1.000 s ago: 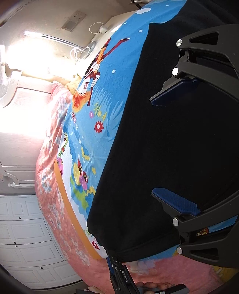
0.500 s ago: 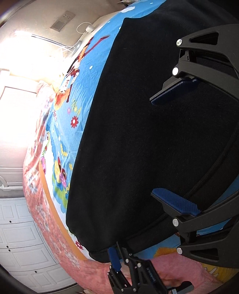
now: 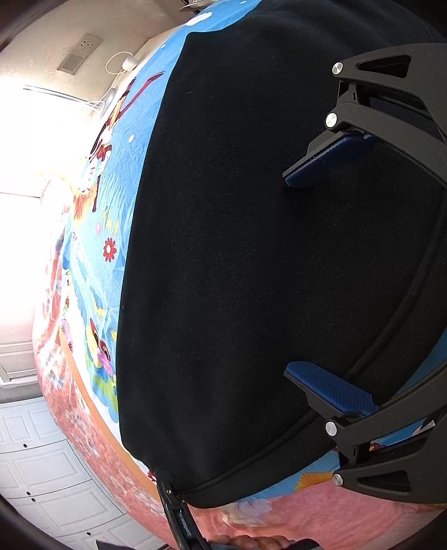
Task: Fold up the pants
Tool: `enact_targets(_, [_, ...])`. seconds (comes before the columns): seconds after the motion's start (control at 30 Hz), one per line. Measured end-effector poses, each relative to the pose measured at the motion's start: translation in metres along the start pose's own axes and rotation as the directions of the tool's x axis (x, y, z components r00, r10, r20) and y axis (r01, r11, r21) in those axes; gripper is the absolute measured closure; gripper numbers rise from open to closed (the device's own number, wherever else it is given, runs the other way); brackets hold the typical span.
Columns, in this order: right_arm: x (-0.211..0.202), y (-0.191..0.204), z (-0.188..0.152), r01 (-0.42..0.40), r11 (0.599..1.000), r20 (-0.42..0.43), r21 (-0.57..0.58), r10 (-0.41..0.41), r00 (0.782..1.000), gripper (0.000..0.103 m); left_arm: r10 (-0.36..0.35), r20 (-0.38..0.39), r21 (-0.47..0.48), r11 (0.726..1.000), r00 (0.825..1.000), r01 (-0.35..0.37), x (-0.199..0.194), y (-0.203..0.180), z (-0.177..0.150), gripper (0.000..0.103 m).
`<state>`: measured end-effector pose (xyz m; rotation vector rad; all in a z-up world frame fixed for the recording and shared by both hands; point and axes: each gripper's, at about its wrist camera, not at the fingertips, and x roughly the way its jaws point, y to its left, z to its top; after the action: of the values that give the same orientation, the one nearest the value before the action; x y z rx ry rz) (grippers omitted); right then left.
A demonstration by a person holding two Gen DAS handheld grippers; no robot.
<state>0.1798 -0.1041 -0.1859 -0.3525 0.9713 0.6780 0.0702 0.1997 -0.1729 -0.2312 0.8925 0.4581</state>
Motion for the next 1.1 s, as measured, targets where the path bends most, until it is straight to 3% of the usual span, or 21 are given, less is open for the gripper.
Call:
enact_targets(0.03, [0.000,0.001,-0.001,0.002,1.000,0.003,-0.001,-0.002,1.000,0.005,0.034,-0.035,0.010,0.999,0.999,-0.033,0.012,0.004,0.001,0.071])
enact_targets(0.07, [0.000,0.001,-0.001,0.004,1.000,0.004,0.000,-0.004,1.000,0.005,0.076,-0.042,0.031,0.997,0.996,-0.075,0.018,0.006,0.004,0.071])
enact_targets(0.1, [-0.001,0.000,-0.001,0.003,1.000,0.005,0.001,-0.003,1.000,0.005,0.096,-0.064,0.028,0.995,0.993,-0.094,0.023,0.011,0.006,0.065])
enact_targets(0.17, [0.000,-0.001,-0.001,-0.002,1.000,0.008,0.005,0.002,1.000,0.005,0.071,-0.061,-0.033,0.997,0.996,-0.073,0.020,0.022,0.011,0.065])
enact_targets(0.23, [0.000,-0.001,-0.002,-0.004,1.000,0.012,0.010,0.004,1.000,0.005,0.071,0.007,-0.005,0.997,0.997,-0.071,0.008,0.015,0.019,0.074])
enact_targets(0.33, [0.000,-0.002,-0.002,-0.002,1.000,0.019,0.010,0.002,1.000,0.005,0.031,0.041,0.016,0.999,0.999,-0.031,0.005,-0.001,0.032,0.074])
enact_targets(0.5, [0.000,-0.003,-0.003,-0.008,1.000,0.022,0.003,0.008,1.000,0.005,-0.008,-0.031,-0.014,1.000,0.999,0.008,0.046,-0.006,0.055,0.074])
enact_targets(0.7, [-0.006,-0.018,0.011,-0.079,0.997,-0.014,0.025,0.080,0.997,0.005,0.043,-0.065,0.010,0.999,0.997,-0.043,0.061,-0.009,0.057,0.078])
enact_targets(0.77, [-0.010,-0.026,0.022,-0.067,0.997,0.008,0.042,0.066,0.998,0.005,0.066,-0.059,0.037,0.997,0.996,-0.063,0.062,-0.011,0.054,0.078])
enact_targets(0.97, [0.013,-0.057,0.071,0.064,0.997,0.007,0.050,-0.065,0.998,0.008,0.055,-0.055,-0.003,0.998,0.997,-0.055,0.061,-0.007,0.054,0.078])
enact_targets(1.03, [0.032,-0.068,0.085,0.097,0.994,-0.025,0.042,-0.096,0.995,0.014,0.039,-0.050,-0.037,0.998,0.998,-0.040,0.058,-0.002,0.056,0.078])
enact_targets(1.1, [0.048,-0.077,0.094,0.097,0.994,-0.043,0.042,-0.096,0.994,0.010,0.023,-0.022,-0.103,0.994,1.000,-0.025,0.044,0.005,0.054,0.078])
